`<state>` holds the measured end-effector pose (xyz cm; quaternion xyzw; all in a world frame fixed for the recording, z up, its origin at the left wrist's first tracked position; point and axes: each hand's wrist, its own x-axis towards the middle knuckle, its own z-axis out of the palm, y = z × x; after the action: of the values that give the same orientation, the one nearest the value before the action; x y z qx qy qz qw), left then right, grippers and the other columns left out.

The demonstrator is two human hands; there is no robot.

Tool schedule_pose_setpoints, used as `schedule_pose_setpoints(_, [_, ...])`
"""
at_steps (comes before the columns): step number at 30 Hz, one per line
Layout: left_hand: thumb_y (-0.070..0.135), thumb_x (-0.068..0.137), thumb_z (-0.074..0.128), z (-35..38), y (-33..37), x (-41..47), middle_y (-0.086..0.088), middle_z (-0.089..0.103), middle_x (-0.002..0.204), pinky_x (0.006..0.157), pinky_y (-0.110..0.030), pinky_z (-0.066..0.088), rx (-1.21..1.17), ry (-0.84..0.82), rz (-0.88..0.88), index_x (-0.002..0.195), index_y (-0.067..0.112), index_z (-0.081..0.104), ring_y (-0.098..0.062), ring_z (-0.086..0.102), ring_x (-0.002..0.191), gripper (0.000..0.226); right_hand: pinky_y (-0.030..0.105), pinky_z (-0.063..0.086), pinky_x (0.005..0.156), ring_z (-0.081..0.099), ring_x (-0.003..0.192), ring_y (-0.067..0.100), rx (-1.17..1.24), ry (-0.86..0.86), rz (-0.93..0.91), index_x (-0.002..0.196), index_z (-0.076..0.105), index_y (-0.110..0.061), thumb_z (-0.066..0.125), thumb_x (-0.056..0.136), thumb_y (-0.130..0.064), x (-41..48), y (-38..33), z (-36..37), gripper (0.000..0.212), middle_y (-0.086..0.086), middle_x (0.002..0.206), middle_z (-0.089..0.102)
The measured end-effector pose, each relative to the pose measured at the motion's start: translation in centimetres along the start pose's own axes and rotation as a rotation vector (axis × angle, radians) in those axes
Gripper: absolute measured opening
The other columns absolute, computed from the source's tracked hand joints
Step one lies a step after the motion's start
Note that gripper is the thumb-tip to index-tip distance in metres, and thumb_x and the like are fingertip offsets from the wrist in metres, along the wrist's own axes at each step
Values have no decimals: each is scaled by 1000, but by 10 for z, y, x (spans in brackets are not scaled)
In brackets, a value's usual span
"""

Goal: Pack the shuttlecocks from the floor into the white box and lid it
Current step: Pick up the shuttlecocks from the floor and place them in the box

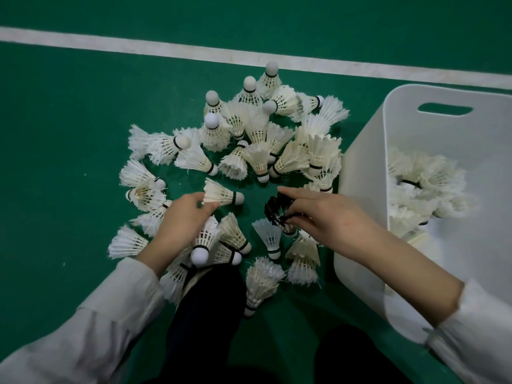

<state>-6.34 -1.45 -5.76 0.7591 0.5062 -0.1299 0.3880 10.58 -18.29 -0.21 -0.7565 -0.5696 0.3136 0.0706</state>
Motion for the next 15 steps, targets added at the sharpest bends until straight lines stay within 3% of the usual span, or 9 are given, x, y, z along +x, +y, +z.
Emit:
schedule_pose_setpoints(2, [35, 90, 56, -7, 0, -6, 0, 64, 75, 58, -31, 44, 47, 53, 125, 91, 19, 62, -16, 54, 59, 17, 38, 50, 82, 60, 106, 17, -12, -2, 10, 103, 65, -16, 48, 94, -29, 1, 2, 2, 24, -17, 151, 22])
schedule_pose_setpoints(3, [36, 90, 57, -11, 2, -11, 1, 65, 71, 48, -28, 38, 88, 73, 187, 83, 20, 59, -12, 49, 50, 18, 38, 51, 79, 62, 99, 18, -5, 32, 5, 101, 66, -15, 49, 93, -28, 2, 3, 4, 23, -14, 151, 22])
schedule_pose_setpoints(5, [39, 89, 57, -17, 12, -22, 5, 67, 73, 44, -24, 31, 145, 92, 285, 83, 23, 60, -3, 41, 42, 17, 36, 50, 72, 61, 88, 21, 24, 136, 2, 98, 68, -12, 53, 91, -26, 3, 3, 6, 22, -5, 143, 32])
schedule_pose_setpoints(10, [40, 90, 53, -29, 60, -48, 14, 65, 90, 53, -24, 40, 196, 147, 471, 93, 29, 63, 3, 45, 52, 14, 27, 42, 65, 57, 74, 20, 220, 389, 4, 92, 69, -4, 62, 85, -15, 3, 1, -4, 15, 8, 97, 59])
schedule_pose_setpoints(13, [43, 93, 43, -34, 89, -55, 14, 61, 100, 69, -31, 49, 234, 153, 586, 103, 30, 62, -7, 54, 73, 24, 18, 40, 68, 59, 78, 17, 276, 467, 34, 93, 69, -5, 62, 85, -13, -10, 5, -18, 14, 5, 86, 65])
schedule_pose_setpoints(15, [44, 94, 42, -35, 107, -60, 14, 60, 100, 69, -31, 48, 207, 184, 683, 104, 30, 62, -7, 55, 80, 26, 16, 40, 66, 56, 75, 11, 334, 563, 92, 94, 70, -8, 63, 85, -16, -27, 10, -32, 14, -2, 82, 63])
